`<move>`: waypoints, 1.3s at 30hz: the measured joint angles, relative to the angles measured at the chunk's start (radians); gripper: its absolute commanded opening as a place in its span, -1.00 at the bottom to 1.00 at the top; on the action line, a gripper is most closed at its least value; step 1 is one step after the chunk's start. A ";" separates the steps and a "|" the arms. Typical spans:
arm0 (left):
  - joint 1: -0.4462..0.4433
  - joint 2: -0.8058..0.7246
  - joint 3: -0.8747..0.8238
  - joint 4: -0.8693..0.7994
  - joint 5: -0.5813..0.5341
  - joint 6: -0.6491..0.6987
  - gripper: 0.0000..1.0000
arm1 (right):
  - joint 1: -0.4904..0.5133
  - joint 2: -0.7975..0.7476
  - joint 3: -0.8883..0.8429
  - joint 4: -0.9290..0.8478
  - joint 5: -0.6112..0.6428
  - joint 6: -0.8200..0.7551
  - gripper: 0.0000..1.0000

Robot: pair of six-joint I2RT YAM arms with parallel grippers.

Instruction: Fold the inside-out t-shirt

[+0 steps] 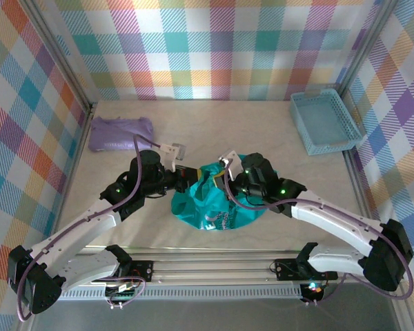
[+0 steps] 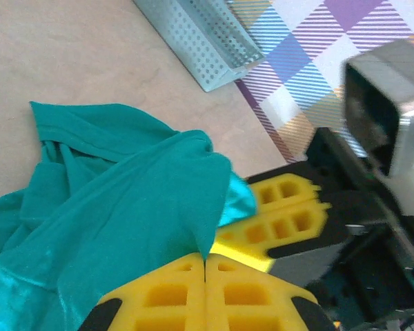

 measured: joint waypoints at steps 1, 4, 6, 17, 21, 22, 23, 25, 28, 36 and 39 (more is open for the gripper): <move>0.000 0.001 0.001 -0.005 -0.013 0.000 -1.00 | 0.000 -0.012 0.003 -0.018 -0.001 -0.002 -1.00; 0.002 0.018 0.012 -0.029 -0.061 0.005 -1.00 | -0.012 -0.026 0.035 -0.109 -0.045 -0.019 -1.00; 0.003 0.043 0.018 -0.034 -0.076 0.018 -0.89 | -0.031 -0.026 0.068 -0.161 -0.107 -0.023 -1.00; 0.004 0.006 -0.081 -0.050 -0.088 0.089 0.08 | -0.236 0.013 0.125 -0.241 -0.457 0.035 -1.00; 0.004 -0.037 -0.147 -0.043 -0.084 0.090 0.23 | -0.257 0.042 0.141 -0.258 -0.498 0.045 -1.00; 0.004 -0.045 -0.160 -0.043 -0.085 0.091 0.25 | -0.262 0.045 0.143 -0.260 -0.505 0.050 -1.00; 0.004 -0.050 -0.173 -0.043 -0.084 0.091 0.27 | -0.266 0.047 0.145 -0.262 -0.508 0.054 -1.00; 0.004 -0.053 -0.190 -0.036 -0.073 0.088 0.30 | -0.275 0.050 0.148 -0.263 -0.515 0.061 -1.00; 0.004 -0.053 -0.207 -0.005 -0.056 0.084 0.30 | -0.288 0.055 0.152 -0.263 -0.518 0.068 -1.00; 0.043 -0.051 -0.258 0.069 -0.100 -0.090 0.33 | -0.314 0.047 0.132 -0.259 -0.521 0.060 -1.00; 0.056 -0.017 -0.273 0.138 -0.073 -0.234 0.34 | -0.323 0.026 0.085 -0.238 -0.523 0.060 -1.00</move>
